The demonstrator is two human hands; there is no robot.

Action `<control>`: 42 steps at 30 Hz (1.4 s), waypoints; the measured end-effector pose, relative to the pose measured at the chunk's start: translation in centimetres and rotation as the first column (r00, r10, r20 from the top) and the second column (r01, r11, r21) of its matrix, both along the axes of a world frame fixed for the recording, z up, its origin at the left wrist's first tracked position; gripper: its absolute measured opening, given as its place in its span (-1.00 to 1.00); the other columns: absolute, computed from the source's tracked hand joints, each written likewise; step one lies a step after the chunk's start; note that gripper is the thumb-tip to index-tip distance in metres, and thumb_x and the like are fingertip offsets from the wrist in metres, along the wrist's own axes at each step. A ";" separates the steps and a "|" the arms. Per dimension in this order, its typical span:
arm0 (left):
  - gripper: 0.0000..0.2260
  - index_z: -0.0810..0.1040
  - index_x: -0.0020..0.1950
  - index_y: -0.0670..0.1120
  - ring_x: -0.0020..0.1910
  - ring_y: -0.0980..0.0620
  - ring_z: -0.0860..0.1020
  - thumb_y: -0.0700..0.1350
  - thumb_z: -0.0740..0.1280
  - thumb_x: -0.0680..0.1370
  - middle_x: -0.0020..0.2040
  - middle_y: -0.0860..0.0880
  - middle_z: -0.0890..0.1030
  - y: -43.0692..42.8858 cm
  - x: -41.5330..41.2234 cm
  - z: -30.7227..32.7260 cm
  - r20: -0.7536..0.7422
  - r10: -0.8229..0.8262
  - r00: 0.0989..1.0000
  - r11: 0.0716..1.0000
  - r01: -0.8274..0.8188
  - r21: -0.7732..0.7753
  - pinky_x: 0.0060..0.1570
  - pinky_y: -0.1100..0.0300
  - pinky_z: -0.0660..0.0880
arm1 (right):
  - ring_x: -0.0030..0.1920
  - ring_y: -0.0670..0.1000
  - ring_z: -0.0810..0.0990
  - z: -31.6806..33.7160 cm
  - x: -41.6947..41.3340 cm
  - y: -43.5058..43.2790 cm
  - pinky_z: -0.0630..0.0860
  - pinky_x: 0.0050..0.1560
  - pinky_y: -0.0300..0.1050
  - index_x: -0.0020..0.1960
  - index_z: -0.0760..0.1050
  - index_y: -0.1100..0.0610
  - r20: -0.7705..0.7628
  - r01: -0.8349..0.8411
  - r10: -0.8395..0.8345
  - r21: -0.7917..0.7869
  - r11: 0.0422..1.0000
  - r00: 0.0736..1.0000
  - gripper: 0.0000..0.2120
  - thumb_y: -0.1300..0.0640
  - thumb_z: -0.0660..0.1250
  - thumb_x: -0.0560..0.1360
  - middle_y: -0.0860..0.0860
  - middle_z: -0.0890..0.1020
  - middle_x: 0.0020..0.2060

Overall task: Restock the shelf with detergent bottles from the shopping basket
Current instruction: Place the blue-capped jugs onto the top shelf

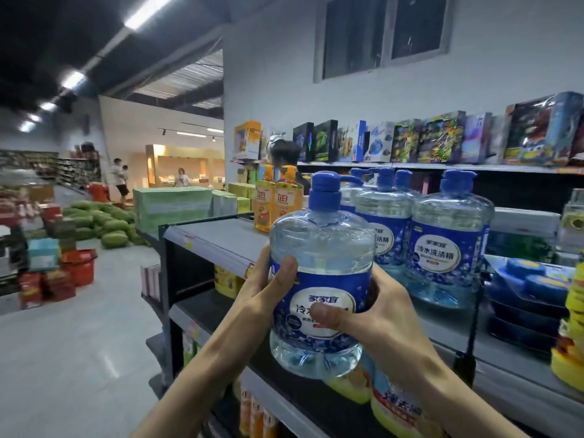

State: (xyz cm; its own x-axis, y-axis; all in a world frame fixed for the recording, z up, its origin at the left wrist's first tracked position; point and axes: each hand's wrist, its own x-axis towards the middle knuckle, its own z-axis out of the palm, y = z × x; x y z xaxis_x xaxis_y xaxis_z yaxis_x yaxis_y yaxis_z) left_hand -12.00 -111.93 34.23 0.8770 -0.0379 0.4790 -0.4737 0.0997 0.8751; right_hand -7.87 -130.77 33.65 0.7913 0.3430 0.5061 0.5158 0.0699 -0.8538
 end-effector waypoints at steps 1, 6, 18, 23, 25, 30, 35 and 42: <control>-0.60 0.39 0.49 0.24 0.24 -0.03 0.70 0.17 0.25 0.64 0.31 0.09 0.68 0.9 0.9 0.2 0.022 -0.020 1.000 1.000 0.019 0.015 0.09 0.06 0.68 | 0.07 0.10 0.78 0.3 0.7 0.7 0.72 0.08 0.08 0.34 0.53 0.10 0.019 0.017 -0.017 0.004 1.000 1.000 -0.32 0.16 0.70 0.28 0.04 0.77 0.10; -0.52 0.35 0.51 0.24 0.23 0.01 0.70 0.18 0.25 0.58 0.28 0.12 0.69 5.4 5.9 2.3 0.074 -0.143 0.987 0.988 0.138 0.072 0.08 0.12 0.67 | 0.01 0.08 0.79 2.6 4.1 4.4 0.72 -0.04 -0.09 0.29 0.54 0.14 0.089 0.086 -0.086 0.005 0.996 0.992 -0.32 0.26 0.70 0.23 0.05 0.79 0.03; -0.65 0.33 0.45 0.42 0.13 0.38 0.64 0.16 0.24 0.67 0.14 0.49 0.60 11.8 16.7 4.6 0.149 -0.269 0.951 0.954 0.242 0.178 -0.14 0.38 0.62 | 0.00 -0.03 0.78 3.7 11.3 10.5 0.69 -0.07 -0.19 0.30 0.52 0.15 0.233 0.378 -0.372 0.020 0.926 0.898 -0.35 0.19 0.68 0.27 -0.05 0.78 0.03; -0.58 0.34 0.54 0.22 0.15 0.21 0.69 0.07 0.20 0.66 0.17 0.30 0.69 11.8 19.9 4.5 0.105 -0.309 0.945 0.945 0.293 0.143 -0.10 0.28 0.65 | 0.05 0.01 0.77 3.5 14.1 11.0 0.73 0.03 -0.02 0.32 0.49 0.13 0.202 0.480 -0.463 -0.040 0.876 0.863 -0.34 0.17 0.70 0.30 -0.01 0.77 0.07; -0.60 0.34 0.54 0.17 0.13 0.20 0.70 0.03 0.19 0.69 0.15 0.28 0.71 11.6 21.1 4.1 0.096 -0.303 0.948 0.947 0.289 0.139 -0.12 0.29 0.65 | 0.04 0.00 0.78 3.5 14.9 11.1 0.73 0.02 0.00 0.33 0.49 0.12 0.187 0.516 -0.496 -0.072 0.854 0.848 -0.33 0.20 0.71 0.32 0.00 0.77 0.07; -0.58 0.34 0.56 0.12 0.06 0.21 0.72 0.08 0.19 0.69 0.09 0.26 0.73 11.2 22.9 3.4 0.025 -0.320 0.947 0.940 0.314 0.133 -0.18 0.27 0.66 | 0.04 0.00 0.78 3.2 16.2 11.2 0.72 -0.01 -0.09 0.35 0.49 0.11 0.108 0.512 -0.501 -0.111 0.852 0.859 -0.36 0.22 0.68 0.35 -0.01 0.78 0.07; -0.64 0.37 0.53 0.07 -0.05 0.25 0.73 0.05 0.16 0.72 0.02 0.27 0.74 10.8 24.0 3.4 -0.002 -0.348 0.938 0.929 0.345 0.136 -0.26 0.29 0.64 | 0.10 0.07 0.77 3.0 16.7 11.1 0.71 0.07 -0.02 0.35 0.50 0.10 0.039 0.446 -0.445 -0.086 0.891 0.895 -0.40 0.22 0.64 0.38 0.02 0.77 0.11; -0.60 0.42 0.52 0.13 -0.02 0.27 0.72 0.16 0.23 0.69 0.09 0.22 0.74 10.9 25.6 3.3 -0.063 -0.358 0.932 0.913 0.363 0.183 -0.25 0.25 0.65 | 0.17 -0.06 0.73 2.9 16.7 10.7 0.63 0.26 0.13 0.38 0.50 -0.17 0.090 0.505 -0.501 -0.270 0.820 0.861 -0.40 -0.16 0.64 0.41 -0.14 0.74 0.17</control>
